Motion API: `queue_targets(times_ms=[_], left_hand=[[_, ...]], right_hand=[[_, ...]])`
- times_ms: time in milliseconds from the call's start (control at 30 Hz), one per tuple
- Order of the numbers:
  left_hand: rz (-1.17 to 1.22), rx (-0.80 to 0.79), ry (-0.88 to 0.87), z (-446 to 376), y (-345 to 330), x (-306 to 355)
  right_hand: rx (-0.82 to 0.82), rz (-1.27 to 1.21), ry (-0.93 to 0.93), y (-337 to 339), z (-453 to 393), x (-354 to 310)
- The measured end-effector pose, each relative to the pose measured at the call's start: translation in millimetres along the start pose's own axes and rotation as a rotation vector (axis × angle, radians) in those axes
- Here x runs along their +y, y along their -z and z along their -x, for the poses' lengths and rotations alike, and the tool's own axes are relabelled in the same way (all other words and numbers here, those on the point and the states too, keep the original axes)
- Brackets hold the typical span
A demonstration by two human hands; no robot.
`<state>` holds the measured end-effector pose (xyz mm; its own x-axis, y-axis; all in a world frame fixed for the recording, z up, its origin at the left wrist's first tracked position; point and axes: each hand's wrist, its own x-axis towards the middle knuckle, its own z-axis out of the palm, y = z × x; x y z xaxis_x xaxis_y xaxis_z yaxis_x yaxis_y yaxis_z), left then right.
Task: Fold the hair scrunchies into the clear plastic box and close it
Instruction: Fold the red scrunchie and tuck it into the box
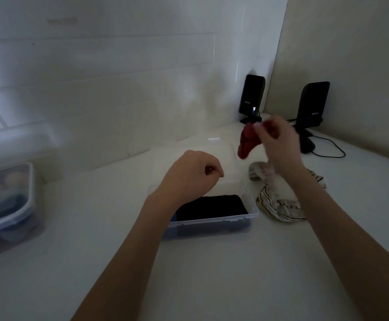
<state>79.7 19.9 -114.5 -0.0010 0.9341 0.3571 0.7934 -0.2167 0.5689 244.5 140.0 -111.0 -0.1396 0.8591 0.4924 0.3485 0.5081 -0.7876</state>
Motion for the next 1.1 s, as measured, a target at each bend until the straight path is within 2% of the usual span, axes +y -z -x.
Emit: queue_targets(times_ms=[67, 133, 233, 300, 367, 433, 500, 667, 733, 800, 900, 1000, 1100], left_hand=[[0.102, 0.108, 0.006, -1, -1, 0], [0.209, 0.162, -0.009, -1, -2, 2], [0.292, 0.124, 0.05, -3, -1, 8], [0.368, 0.078, 0.099, -4, -3, 8], [0.359, 0.063, 0.117, -5, -3, 5], [0.361, 0.094, 0.12, -6, -2, 4], [0.461, 0.129, 0.148, -8, 1, 5], [0.785, 0.104, 0.209, -6, 6, 12], [0.983, 0.123, 0.246, -7, 9, 12], [1.26, 0.13, 0.27, -10, 12, 11], [1.554, 0.099, 0.202, -10, 16, 7], [1.611, 0.074, 0.113, -8, 19, 3], [1.467, 0.031, 0.079, -7, 21, 1]], right_hand=[[0.07, -0.254, 0.046, 9, 2, -19], [-0.023, -0.394, 0.028, 12, 9, -32], [-0.198, -0.573, -0.044, 3, 26, -35], [-0.253, -0.664, -0.102, -5, 35, -33], [-0.26, -0.605, -0.115, -11, 40, -31], [-0.257, -0.43, -0.085, -13, 44, -27], [-0.268, -0.412, -0.142, -12, 45, -28], [-0.502, -1.029, -0.484, -5, 46, -34], [-0.59, -1.234, -0.575, 0, 47, -38], [-0.654, -1.206, -0.545, 4, 47, -38], [-0.695, -0.964, -0.38, -2, 53, -39], [-0.589, -0.856, -0.251, -11, 59, -41], [-0.491, -0.675, -0.126, -11, 61, -42]])
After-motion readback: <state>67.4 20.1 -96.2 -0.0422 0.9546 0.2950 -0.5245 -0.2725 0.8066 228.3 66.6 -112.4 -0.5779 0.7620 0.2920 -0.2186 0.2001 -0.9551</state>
